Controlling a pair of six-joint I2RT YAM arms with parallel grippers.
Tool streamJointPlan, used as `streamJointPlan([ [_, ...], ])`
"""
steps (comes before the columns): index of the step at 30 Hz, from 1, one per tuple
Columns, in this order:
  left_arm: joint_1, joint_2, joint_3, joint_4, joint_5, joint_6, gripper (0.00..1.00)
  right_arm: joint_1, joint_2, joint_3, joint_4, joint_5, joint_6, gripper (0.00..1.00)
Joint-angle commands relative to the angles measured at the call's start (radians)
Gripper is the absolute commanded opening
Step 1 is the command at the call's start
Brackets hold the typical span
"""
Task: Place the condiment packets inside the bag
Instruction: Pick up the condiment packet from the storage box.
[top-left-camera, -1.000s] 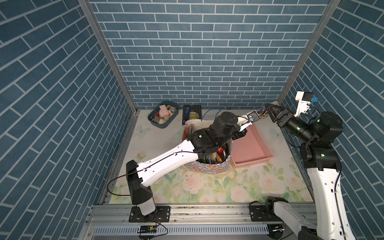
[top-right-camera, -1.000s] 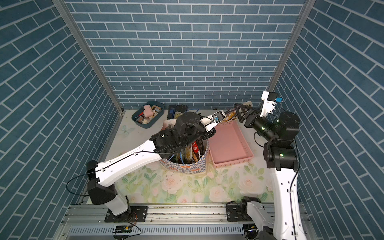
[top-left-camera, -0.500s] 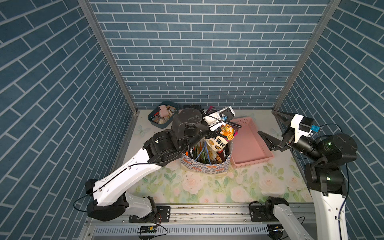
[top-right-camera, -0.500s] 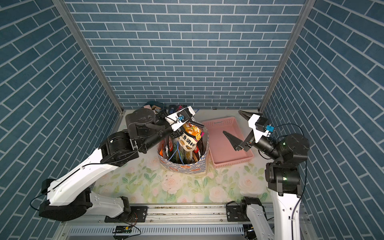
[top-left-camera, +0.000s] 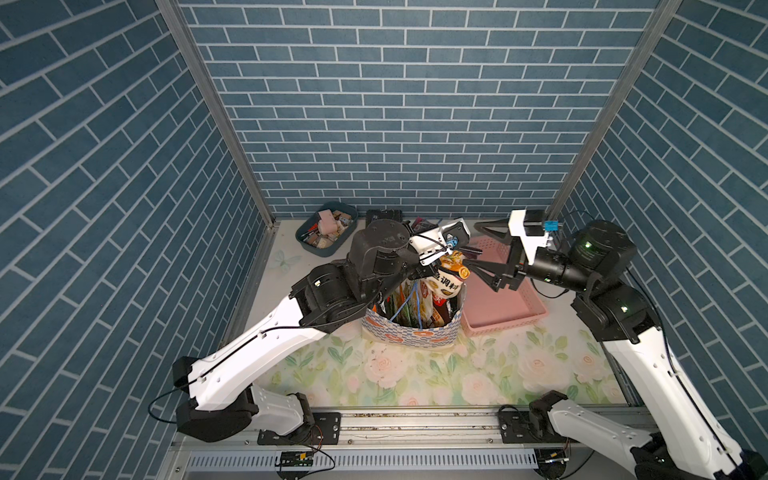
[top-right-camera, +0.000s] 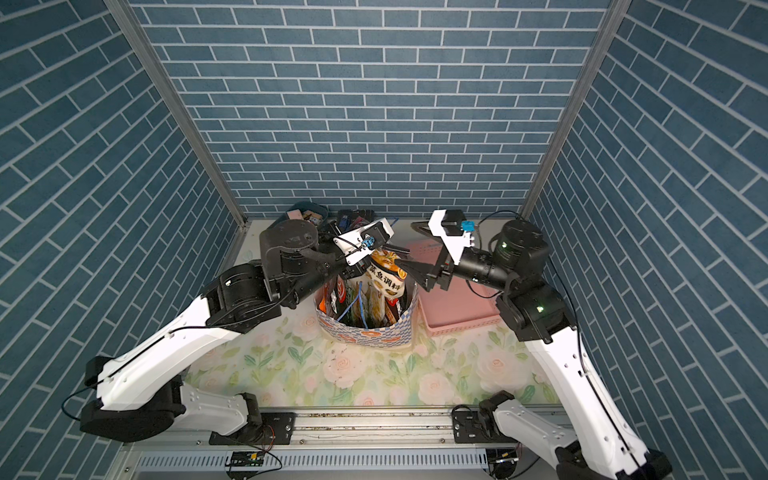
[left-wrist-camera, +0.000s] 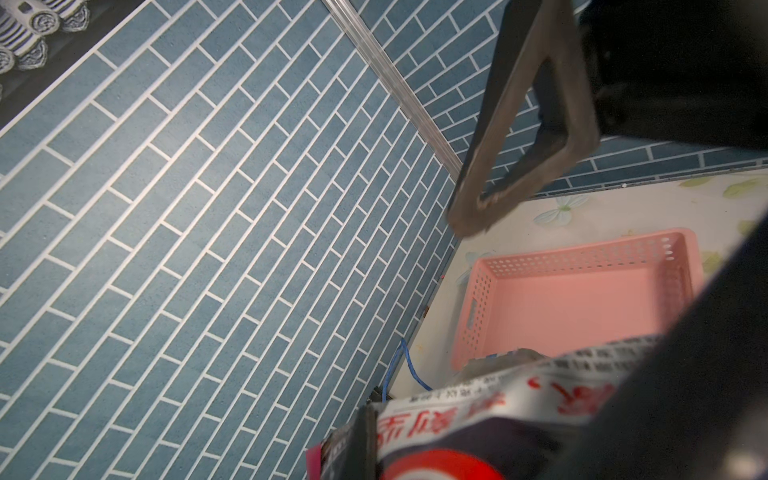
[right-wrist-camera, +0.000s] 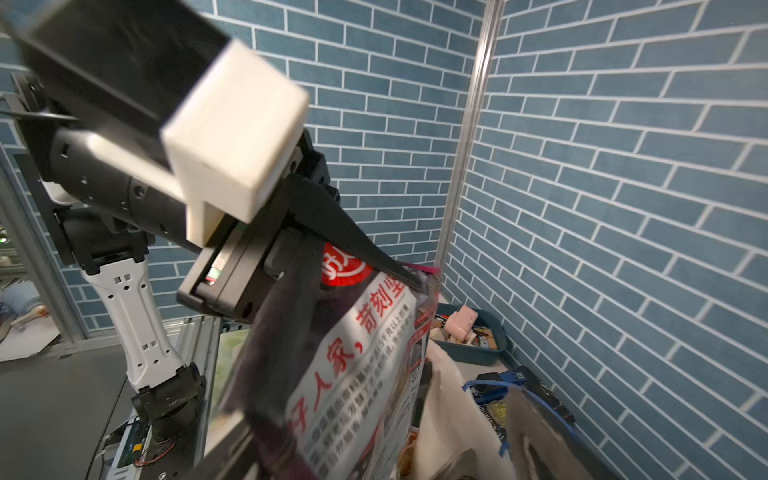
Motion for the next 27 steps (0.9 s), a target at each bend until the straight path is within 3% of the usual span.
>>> streamJointPlan([
  [1,0.005,-0.018,0.002,0.071,-0.017,-0.002,0.00,0.097,0.039,0.037,-0.063,0.150,-0.043,0.84],
  [5,0.004,-0.028,-0.008,0.076,-0.016,-0.003,0.00,0.209,0.061,0.033,-0.066,0.290,-0.030,0.79],
  [9,0.004,-0.045,-0.039,0.096,-0.022,0.004,0.00,0.248,0.056,0.029,-0.027,0.427,0.051,0.46],
  [15,0.004,-0.063,-0.086,0.122,-0.034,-0.005,0.00,0.273,0.039,0.011,0.037,0.452,0.080,0.01],
  [17,0.004,-0.070,-0.102,0.140,-0.042,-0.021,0.00,0.284,0.041,0.014,0.042,0.500,0.085,0.00],
  [18,0.004,-0.079,-0.109,0.150,-0.056,-0.035,0.12,0.290,0.039,0.013,0.048,0.529,0.089,0.00],
  [20,0.008,-0.099,-0.120,0.161,-0.091,-0.098,0.53,0.295,0.027,0.002,0.078,0.588,0.115,0.00],
  [22,0.019,-0.123,-0.140,0.153,-0.122,-0.248,0.94,0.297,0.003,-0.021,0.130,0.644,0.155,0.00],
  [23,0.028,-0.142,-0.152,0.140,-0.127,-0.327,0.99,0.297,-0.013,-0.038,0.161,0.669,0.173,0.00],
  [27,0.095,-0.230,-0.242,0.076,-0.119,-0.739,1.00,0.298,-0.083,-0.107,0.265,0.744,0.215,0.00],
])
